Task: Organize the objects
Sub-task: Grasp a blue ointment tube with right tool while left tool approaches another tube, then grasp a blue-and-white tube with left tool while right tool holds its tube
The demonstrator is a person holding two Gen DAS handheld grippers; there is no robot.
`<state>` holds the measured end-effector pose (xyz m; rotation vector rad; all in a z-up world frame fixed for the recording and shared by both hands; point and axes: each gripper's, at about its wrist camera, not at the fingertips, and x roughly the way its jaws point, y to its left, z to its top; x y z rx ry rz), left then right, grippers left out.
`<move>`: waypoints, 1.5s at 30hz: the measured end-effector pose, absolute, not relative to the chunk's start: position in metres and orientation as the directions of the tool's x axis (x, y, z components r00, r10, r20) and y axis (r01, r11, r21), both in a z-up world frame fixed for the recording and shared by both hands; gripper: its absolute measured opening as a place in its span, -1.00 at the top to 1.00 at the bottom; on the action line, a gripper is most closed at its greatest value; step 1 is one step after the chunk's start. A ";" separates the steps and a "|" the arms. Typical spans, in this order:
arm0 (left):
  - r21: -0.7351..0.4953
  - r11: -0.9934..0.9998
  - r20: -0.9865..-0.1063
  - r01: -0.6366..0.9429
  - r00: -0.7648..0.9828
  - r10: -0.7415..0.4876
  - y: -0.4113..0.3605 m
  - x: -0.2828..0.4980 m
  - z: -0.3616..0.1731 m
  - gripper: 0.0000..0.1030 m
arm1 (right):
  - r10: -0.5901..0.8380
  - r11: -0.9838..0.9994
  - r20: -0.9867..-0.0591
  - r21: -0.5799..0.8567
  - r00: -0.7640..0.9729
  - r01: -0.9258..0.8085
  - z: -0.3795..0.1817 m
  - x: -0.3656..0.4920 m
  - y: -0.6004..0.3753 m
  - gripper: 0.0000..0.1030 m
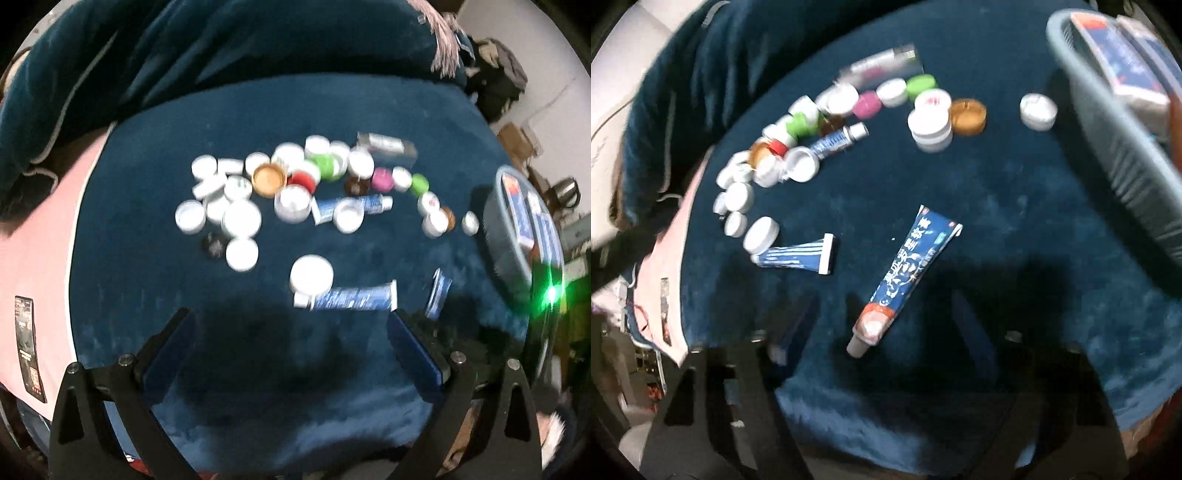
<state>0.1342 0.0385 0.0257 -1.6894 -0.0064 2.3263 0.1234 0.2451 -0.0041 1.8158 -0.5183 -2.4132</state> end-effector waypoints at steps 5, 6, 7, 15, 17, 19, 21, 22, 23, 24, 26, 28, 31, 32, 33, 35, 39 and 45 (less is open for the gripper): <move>-0.123 -0.939 -0.942 -0.321 -0.260 0.212 0.054 0.143 0.009 -0.98 | -0.221 -0.959 -0.924 0.264 -0.312 -0.102 -0.007 0.119 0.239 0.57; -0.116 -0.928 -0.940 -0.354 -0.262 0.217 0.060 0.145 0.007 -0.97 | -0.224 -0.960 -0.920 0.266 -0.321 -0.093 -0.005 0.119 0.241 0.60; -0.112 -0.911 -0.937 -0.396 -0.264 0.230 0.068 0.146 0.004 -0.97 | -0.208 -0.965 -0.917 0.250 -0.340 -0.086 -0.001 0.120 0.244 0.60; -0.014 -0.782 -0.950 -0.623 -0.236 0.205 0.124 0.143 -0.025 -0.75 | -0.138 -0.979 -0.926 0.181 -0.350 -0.092 -0.003 0.116 0.270 0.60; 0.032 -0.746 -0.958 -0.665 -0.233 0.166 0.134 0.141 -0.034 -0.73 | -0.144 -0.979 -0.925 0.186 -0.352 -0.086 -0.005 0.117 0.270 0.60; 0.073 -0.716 -0.962 -0.694 -0.239 0.133 0.140 0.139 -0.041 -0.73 | -0.145 -0.980 -0.925 0.183 -0.352 -0.078 -0.007 0.119 0.268 0.59; 0.109 -0.689 -0.964 -0.717 -0.246 0.103 0.144 0.136 -0.047 -0.72 | -0.146 -0.980 -0.923 0.183 -0.355 -0.073 -0.008 0.121 0.268 0.59; 0.116 -0.680 -0.964 -0.724 -0.246 0.098 0.145 0.135 -0.049 -0.70 | -0.147 -0.980 -0.923 0.184 -0.357 -0.072 -0.008 0.120 0.267 0.58; 0.123 -0.666 -0.964 -0.736 -0.248 0.095 0.147 0.134 -0.050 -0.66 | -0.151 -0.980 -0.922 0.188 -0.357 -0.069 -0.008 0.121 0.268 0.58; 0.126 -0.660 -0.964 -0.741 -0.248 0.094 0.147 0.132 -0.050 -0.55 | -0.156 -0.979 -0.921 0.192 -0.357 -0.067 -0.008 0.121 0.269 0.58; 0.137 -0.673 -0.962 -0.727 -0.259 0.084 0.146 0.126 -0.047 -0.16 | -0.167 -0.977 -0.920 0.202 -0.355 -0.064 -0.009 0.120 0.269 0.58; 0.096 -0.730 -0.963 -0.677 -0.249 0.104 0.136 0.114 -0.041 0.13 | -0.174 -0.975 -0.920 0.210 -0.352 -0.066 -0.010 0.119 0.270 0.58; -0.047 -0.827 -0.961 -0.561 -0.200 0.190 0.116 0.093 -0.034 0.36 | -0.167 -0.976 -0.922 0.204 -0.349 -0.072 -0.010 0.117 0.269 0.57; -0.088 -0.845 -0.956 -0.527 -0.194 0.220 0.109 0.088 -0.032 0.38 | -0.163 -0.977 -0.922 0.201 -0.350 -0.074 -0.010 0.116 0.268 0.57; -0.111 -0.854 -0.953 -0.509 -0.189 0.237 0.106 0.086 -0.032 0.38 | -0.161 -0.977 -0.922 0.200 -0.352 -0.078 -0.010 0.115 0.268 0.57; -0.138 -0.858 -0.952 -0.494 -0.174 0.253 0.104 0.085 -0.034 0.36 | -0.152 -0.978 -0.922 0.193 -0.357 -0.080 -0.009 0.113 0.266 0.57; -0.133 -0.852 -0.954 -0.507 -0.167 0.249 0.113 0.090 -0.039 -0.18 | -0.137 -0.981 -0.927 0.175 -0.348 -0.081 -0.013 0.108 0.263 0.57; -0.024 -0.787 -0.962 -0.616 -0.200 0.186 0.139 0.096 -0.042 -0.22 | -0.146 -0.981 -0.929 0.181 -0.340 -0.072 -0.013 0.107 0.264 0.57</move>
